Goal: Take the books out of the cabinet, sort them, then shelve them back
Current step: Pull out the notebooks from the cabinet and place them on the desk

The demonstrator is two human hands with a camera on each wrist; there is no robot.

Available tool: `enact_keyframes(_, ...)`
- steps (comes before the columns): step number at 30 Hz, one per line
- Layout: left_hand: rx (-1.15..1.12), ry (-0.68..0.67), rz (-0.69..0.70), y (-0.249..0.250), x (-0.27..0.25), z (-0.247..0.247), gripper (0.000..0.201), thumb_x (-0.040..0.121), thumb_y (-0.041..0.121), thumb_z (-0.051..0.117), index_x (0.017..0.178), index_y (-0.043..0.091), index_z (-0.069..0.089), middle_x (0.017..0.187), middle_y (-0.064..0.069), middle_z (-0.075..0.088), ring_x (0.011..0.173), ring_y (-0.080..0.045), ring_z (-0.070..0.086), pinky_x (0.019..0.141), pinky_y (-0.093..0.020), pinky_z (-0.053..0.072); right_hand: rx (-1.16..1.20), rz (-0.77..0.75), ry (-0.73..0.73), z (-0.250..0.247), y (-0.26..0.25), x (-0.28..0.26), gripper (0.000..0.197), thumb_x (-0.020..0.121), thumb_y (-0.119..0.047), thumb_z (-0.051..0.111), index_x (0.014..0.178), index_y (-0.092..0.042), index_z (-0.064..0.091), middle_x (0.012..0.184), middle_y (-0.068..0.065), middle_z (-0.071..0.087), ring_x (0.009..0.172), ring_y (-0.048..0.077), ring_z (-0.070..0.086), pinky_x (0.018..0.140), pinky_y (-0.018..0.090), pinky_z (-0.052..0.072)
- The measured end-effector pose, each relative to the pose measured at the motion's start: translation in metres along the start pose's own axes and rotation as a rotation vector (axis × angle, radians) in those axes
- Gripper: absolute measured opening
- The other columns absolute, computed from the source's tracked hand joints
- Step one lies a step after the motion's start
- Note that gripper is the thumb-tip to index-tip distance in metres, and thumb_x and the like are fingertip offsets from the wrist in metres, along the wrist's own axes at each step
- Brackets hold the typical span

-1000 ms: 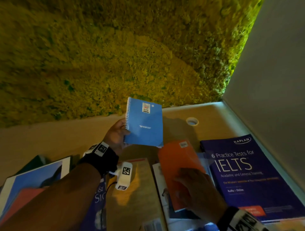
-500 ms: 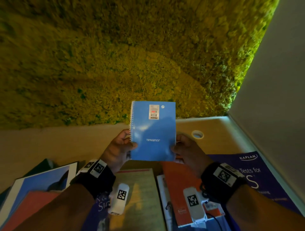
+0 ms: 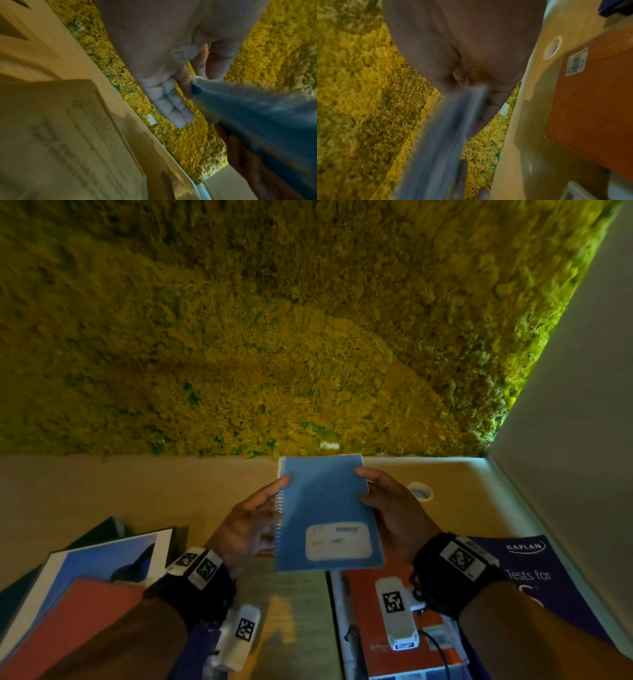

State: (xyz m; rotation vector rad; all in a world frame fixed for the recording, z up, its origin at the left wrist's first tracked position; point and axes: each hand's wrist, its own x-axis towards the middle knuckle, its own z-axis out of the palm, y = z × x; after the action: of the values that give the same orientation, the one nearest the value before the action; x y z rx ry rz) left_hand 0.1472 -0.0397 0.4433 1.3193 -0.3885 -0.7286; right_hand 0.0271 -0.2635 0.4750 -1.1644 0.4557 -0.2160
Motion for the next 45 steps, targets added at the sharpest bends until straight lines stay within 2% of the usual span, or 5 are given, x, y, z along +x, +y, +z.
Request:
enact_keyframes(9,0.175,0.184,0.167,-0.016,0.029,-0.003,0.056,0.073,0.002,0.071,0.124,0.026,0.067,0.072,-0.005,0.053,0.06,-0.006,0.052,0.053,-0.015,0.043,-0.157,-0.017,-0.013,0.01,0.002,-0.005,0.043,0.1,0.002,0.05,0.129,-0.029,0.051,0.13,0.005,0.067,0.101,0.02,0.069,0.071,0.034,0.057)
enact_keyframes(17,0.836,0.212,-0.3,-0.002,0.114,-0.014,0.052,0.091,0.012,0.067,0.14,0.015,0.052,0.137,-0.019,0.057,0.116,-0.04,0.059,0.088,-0.046,0.052,-0.783,0.084,0.085,-0.043,0.031,-0.034,0.037,0.102,-0.017,0.057,0.139,-0.016,0.053,0.132,0.001,0.051,0.125,0.034,0.057,0.103,0.056,0.049)
enact_keyframes(26,1.133,-0.243,-0.238,-0.059,0.031,0.098,0.078,0.089,0.058,0.062,0.152,0.037,0.021,0.121,-0.006,0.064,0.096,-0.027,0.07,0.078,-0.047,0.06,-1.391,0.074,0.252,-0.105,0.065,-0.057,0.019,0.087,-0.027,0.059,0.105,-0.028,0.063,0.108,0.007,0.058,0.105,0.033,0.058,0.09,0.045,0.051)
enact_keyframes(37,0.18,0.123,-0.094,-0.053,0.008,0.122,0.06,0.088,-0.006,0.062,0.14,0.021,0.051,0.101,-0.016,0.074,0.092,-0.035,0.071,0.069,-0.047,0.058,-1.027,-0.085,0.285,-0.093,0.049,-0.069,0.037,0.087,-0.015,0.056,0.114,-0.04,0.057,0.105,-0.007,0.066,0.097,0.02,0.065,0.085,0.039,0.052)
enact_keyframes(45,-0.083,-0.114,0.097,0.0,-0.017,0.134,0.039,0.085,0.0,0.062,0.122,0.014,0.067,0.112,-0.017,0.069,0.101,-0.031,0.068,0.081,-0.042,0.058,-0.672,-0.256,-0.031,-0.041,0.024,-0.073,0.04,0.087,-0.051,0.066,0.12,-0.028,0.068,0.114,-0.003,0.074,0.108,0.016,0.07,0.094,0.042,0.056)
